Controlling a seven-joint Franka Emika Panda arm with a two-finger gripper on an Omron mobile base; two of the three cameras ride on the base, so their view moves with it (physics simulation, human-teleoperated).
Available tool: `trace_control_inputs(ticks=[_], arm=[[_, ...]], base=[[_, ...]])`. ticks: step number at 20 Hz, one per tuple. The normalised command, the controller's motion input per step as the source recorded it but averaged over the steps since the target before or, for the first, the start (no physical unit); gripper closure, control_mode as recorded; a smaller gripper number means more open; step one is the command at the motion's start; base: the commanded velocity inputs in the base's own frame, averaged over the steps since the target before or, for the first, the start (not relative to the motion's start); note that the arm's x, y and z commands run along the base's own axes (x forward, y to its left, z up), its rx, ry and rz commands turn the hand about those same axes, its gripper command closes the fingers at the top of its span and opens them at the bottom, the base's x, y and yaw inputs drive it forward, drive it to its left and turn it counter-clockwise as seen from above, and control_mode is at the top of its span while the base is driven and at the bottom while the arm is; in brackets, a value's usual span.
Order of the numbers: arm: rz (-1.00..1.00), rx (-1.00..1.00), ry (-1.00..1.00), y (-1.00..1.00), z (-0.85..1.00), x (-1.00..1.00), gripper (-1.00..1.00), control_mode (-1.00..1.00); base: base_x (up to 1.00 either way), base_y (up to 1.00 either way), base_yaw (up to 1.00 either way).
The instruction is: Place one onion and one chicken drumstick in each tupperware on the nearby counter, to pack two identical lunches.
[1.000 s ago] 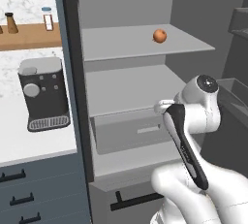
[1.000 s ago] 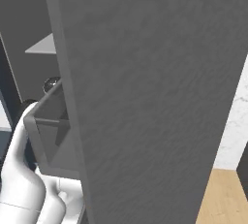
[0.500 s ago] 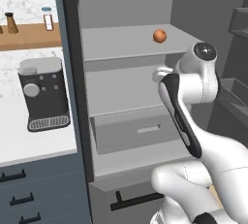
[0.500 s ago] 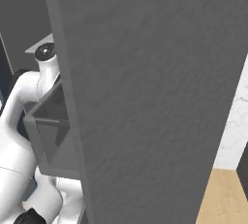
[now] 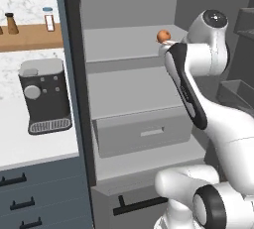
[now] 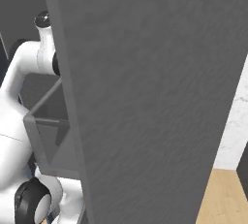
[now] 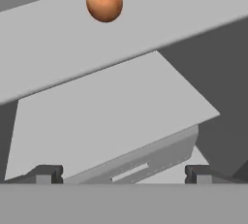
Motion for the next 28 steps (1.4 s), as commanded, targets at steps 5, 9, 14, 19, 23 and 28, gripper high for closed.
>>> trace_control_inputs(ticks=[5, 9, 14, 19, 23, 28], arm=[[0.0, 0.0, 0.01, -0.06, 0.05, 0.5, -1.0, -1.0], [0.0, 0.0, 0.01, -0.13, 0.0, 0.78, -1.0, -1.0], [0.0, 0.0, 0.0, -0.25, 0.0, 0.77, -1.0, -1.0], [0.0, 0.0, 0.0, -0.17, 0.01, 0.75, -1.0, -1.0], [0.0, 0.0, 0.0, -0.13, 0.01, 0.77, -1.0, -1.0], [0.0, 0.0, 0.0, -0.11, 0.0, 0.76, -1.0, -1.0]], base=[[0.0, 0.0, 0.0], [0.0, 0.0, 0.0], [0.0, 0.0, 0.0], [0.0, 0.0, 0.0], [0.0, 0.0, 0.0], [0.0, 0.0, 0.0]])
